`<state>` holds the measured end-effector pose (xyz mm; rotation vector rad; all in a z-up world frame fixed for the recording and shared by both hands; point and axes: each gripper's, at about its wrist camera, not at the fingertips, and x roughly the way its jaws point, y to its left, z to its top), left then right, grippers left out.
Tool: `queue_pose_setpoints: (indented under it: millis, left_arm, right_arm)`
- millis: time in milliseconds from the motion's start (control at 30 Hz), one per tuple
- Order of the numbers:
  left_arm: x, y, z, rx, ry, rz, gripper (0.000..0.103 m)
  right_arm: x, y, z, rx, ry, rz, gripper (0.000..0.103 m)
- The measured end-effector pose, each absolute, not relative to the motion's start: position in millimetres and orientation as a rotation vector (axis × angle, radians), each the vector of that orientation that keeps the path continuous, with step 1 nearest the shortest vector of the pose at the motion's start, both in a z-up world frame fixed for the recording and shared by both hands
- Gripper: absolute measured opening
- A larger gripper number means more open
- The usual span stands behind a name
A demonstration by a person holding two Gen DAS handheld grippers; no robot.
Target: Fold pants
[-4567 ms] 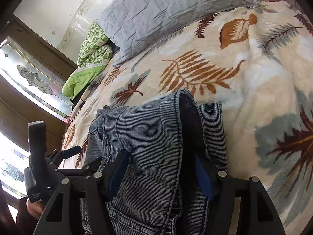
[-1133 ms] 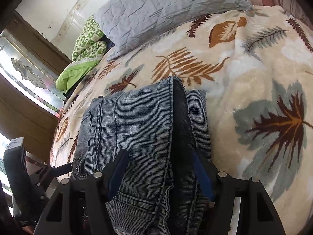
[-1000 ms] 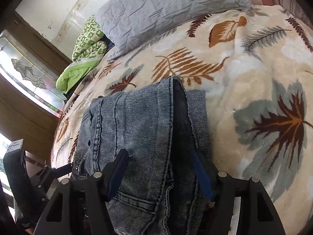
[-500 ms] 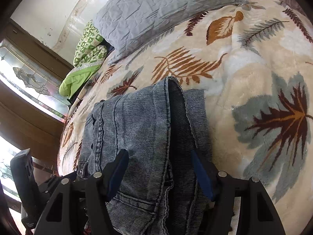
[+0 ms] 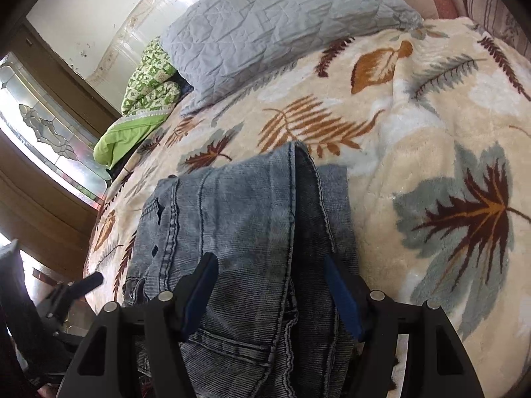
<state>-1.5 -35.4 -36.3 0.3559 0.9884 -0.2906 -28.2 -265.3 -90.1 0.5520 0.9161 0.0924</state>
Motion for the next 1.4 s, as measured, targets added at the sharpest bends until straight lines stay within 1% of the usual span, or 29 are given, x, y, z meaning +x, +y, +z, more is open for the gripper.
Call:
queue_pose_setpoints:
  millis: [200,367,500,800,1000,1233,1400]
  left_arm:
    - [23.2,-28.4,-48.1,0.307,1.068,-0.265,0.103]
    - [38.8,-41.6,-61.7,0.333,1.102,-0.28,0.103]
    - [46.6,-52.5,-67.5,0.362,1.114,-0.282,0.103]
    - [55.0,-52.2,-76.5,0.342,1.149,-0.315,0.103]
    - [49.5,-56.8,-74.6,0.395,1.117,-0.305,0.103]
    - [48.8,-41.4,-65.4,0.312,1.149,-0.27,0.103]
    - [34.6,-42.3,-51.6,0.352,1.116,-0.276,0.103]
  right_arm:
    - [-31.3,-261.4,-77.2,0.507,0.842,0.09,0.07]
    - [-22.9,-264.0,-83.6,0.53,0.867,0.087,0.07]
    - [-11.4,-268.5,-98.8,0.571,0.919,0.09,0.07]
    - [-6.3,-263.7,-100.9,0.539,0.932,0.095,0.071]
    - [-5.1,-264.6,-102.0,0.552,0.93,0.104,0.071]
    - [-7.5,-267.9,-101.4,0.579,0.924,0.114,0.071]
    - [-10.8,-269.5,-100.3,0.597,0.924,0.117,0.071]
